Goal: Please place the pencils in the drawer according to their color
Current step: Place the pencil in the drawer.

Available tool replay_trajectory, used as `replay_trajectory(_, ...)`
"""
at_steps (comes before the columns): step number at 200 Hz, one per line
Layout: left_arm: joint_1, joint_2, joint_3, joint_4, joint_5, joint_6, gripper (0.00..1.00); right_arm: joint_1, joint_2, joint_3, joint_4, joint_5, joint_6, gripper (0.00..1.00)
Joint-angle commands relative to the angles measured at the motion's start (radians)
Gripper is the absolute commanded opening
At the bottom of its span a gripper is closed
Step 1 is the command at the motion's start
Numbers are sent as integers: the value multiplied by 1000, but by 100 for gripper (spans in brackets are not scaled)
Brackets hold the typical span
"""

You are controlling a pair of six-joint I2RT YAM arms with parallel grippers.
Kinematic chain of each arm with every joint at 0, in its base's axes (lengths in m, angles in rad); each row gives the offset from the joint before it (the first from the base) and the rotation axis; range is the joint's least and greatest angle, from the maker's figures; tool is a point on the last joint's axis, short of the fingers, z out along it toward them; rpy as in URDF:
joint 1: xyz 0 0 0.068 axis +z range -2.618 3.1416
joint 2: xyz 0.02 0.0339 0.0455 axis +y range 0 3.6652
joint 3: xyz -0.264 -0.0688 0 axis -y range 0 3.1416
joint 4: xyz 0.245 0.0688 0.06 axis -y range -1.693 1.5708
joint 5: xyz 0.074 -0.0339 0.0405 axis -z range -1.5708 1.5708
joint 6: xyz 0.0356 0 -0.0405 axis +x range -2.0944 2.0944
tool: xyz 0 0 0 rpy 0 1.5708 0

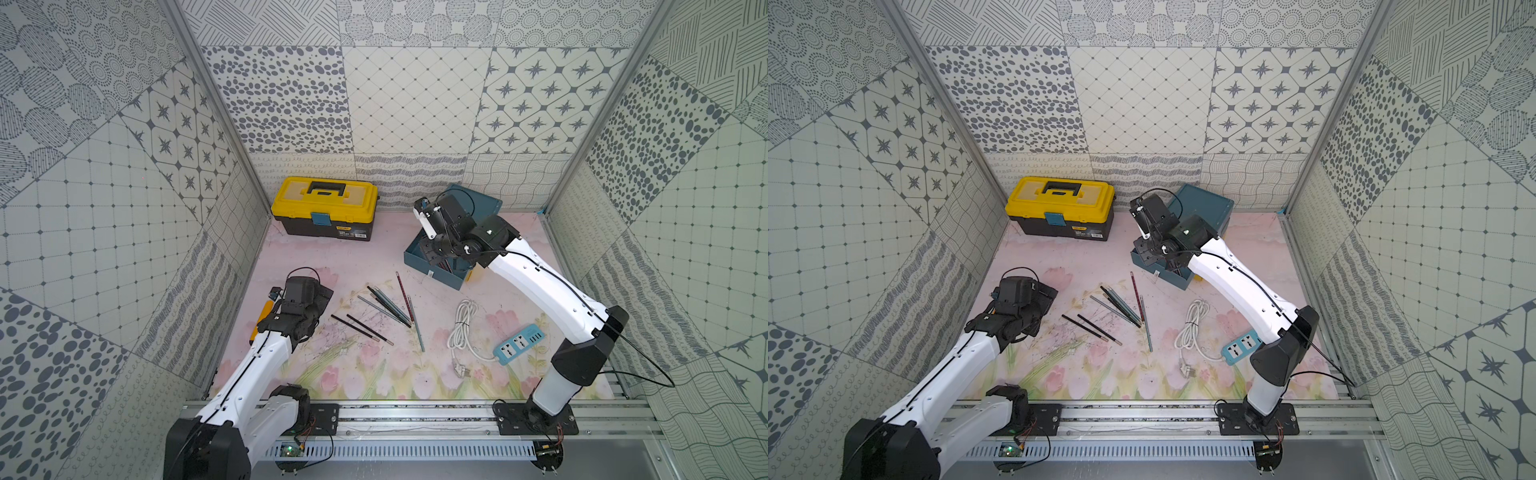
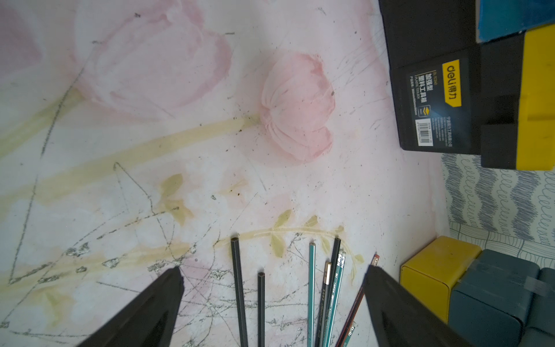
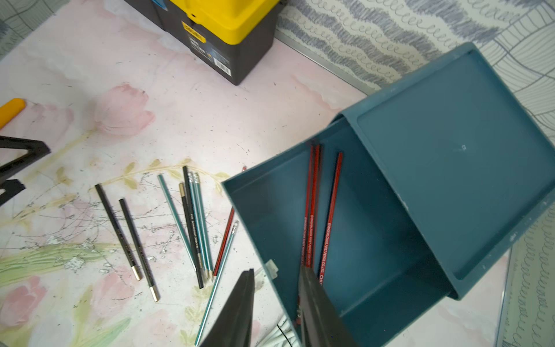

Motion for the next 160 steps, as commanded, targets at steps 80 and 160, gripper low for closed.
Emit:
replay_trajectory(80, 5, -1, -15, 6, -7, -7, 99, 232, 311, 140, -2, 127, 36, 31)
replay_trajectory(160, 8, 5, -11, 0, -9, 5, 99, 210, 557, 203, -23, 170, 95, 29)
